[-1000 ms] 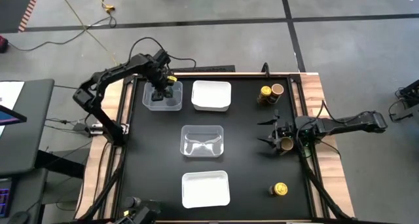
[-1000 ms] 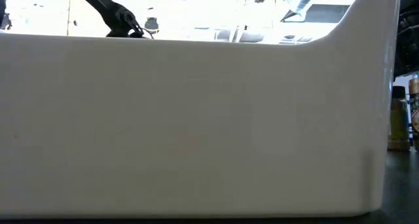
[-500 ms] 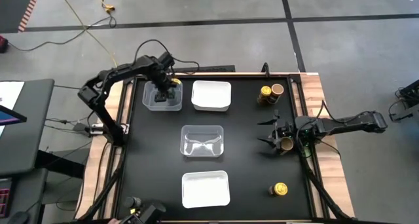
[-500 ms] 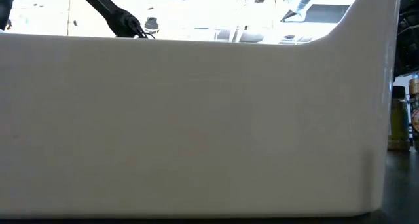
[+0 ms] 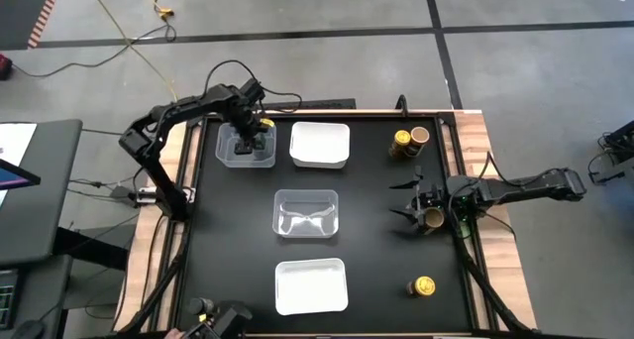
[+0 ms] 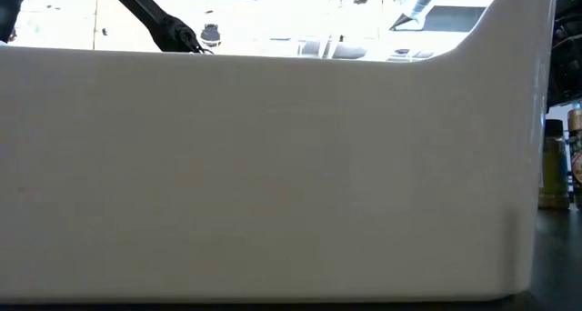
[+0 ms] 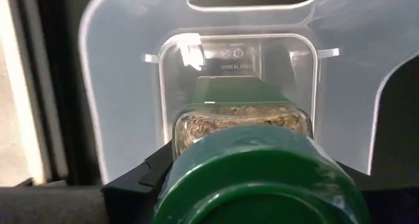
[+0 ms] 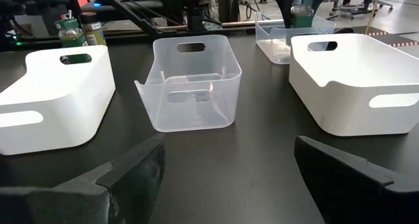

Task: Sort spices by type
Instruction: Put the top green seasoning bottle into the top transparent bin

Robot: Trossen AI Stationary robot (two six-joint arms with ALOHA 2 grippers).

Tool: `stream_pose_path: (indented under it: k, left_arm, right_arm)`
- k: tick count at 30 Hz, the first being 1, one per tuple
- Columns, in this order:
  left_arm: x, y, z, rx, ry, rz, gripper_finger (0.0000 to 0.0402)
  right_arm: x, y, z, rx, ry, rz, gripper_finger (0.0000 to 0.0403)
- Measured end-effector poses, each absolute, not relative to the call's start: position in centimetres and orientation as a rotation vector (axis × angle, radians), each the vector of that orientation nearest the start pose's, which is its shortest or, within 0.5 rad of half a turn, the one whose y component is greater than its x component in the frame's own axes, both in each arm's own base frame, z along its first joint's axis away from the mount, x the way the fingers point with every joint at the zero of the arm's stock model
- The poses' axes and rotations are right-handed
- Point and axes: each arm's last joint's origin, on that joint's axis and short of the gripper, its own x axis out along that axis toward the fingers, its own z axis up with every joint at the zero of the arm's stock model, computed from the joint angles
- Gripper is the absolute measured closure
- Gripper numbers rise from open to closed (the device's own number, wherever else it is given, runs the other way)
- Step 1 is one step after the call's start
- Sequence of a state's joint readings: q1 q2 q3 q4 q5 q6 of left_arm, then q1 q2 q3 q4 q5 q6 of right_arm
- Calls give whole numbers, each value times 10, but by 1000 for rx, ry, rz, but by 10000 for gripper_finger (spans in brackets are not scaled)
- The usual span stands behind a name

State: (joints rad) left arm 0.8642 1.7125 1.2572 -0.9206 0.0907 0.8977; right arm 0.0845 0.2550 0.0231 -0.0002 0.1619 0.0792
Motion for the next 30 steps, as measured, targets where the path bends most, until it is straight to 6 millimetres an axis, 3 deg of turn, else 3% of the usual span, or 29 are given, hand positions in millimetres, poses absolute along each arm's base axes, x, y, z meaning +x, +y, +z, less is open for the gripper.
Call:
stream_pose_path:
  k: [16,30]
  left_arm:
    - [216,248,210,168,1390,38,198]
    - [216,248,210,65,1384,125,198]
  right_arm:
    - [111,5,150,50,227,-87,39]
    - [111,5,150,50,227,-87,39]
